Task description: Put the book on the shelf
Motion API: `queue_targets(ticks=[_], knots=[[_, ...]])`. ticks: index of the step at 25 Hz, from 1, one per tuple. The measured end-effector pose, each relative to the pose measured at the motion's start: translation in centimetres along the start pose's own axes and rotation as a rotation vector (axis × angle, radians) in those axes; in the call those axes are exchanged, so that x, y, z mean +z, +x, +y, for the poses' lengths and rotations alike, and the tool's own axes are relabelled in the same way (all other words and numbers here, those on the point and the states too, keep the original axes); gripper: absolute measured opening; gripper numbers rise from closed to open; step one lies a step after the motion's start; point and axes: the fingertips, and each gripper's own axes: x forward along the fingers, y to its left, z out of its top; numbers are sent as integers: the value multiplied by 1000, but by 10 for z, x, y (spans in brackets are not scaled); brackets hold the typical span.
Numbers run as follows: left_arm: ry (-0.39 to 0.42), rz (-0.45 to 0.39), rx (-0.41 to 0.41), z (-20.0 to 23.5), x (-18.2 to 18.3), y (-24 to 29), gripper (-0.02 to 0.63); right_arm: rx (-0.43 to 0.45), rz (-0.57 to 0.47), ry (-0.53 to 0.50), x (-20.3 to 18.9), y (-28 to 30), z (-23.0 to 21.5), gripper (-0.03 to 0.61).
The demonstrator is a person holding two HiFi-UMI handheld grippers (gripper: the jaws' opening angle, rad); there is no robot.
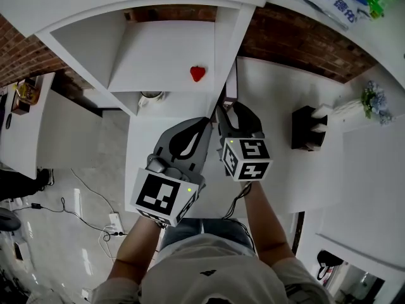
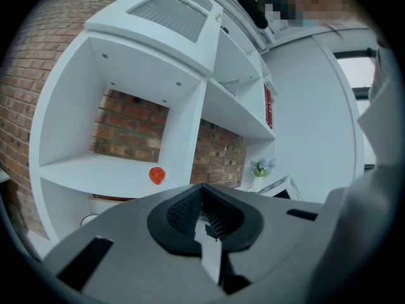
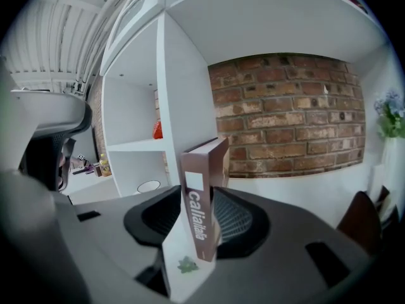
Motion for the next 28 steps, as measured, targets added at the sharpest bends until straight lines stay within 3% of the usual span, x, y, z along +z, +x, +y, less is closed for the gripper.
queue_targets(ticks=[28], knots=[[-12,1,62,10,2,7,11,-45,73,-6,-23,30,-18,160]])
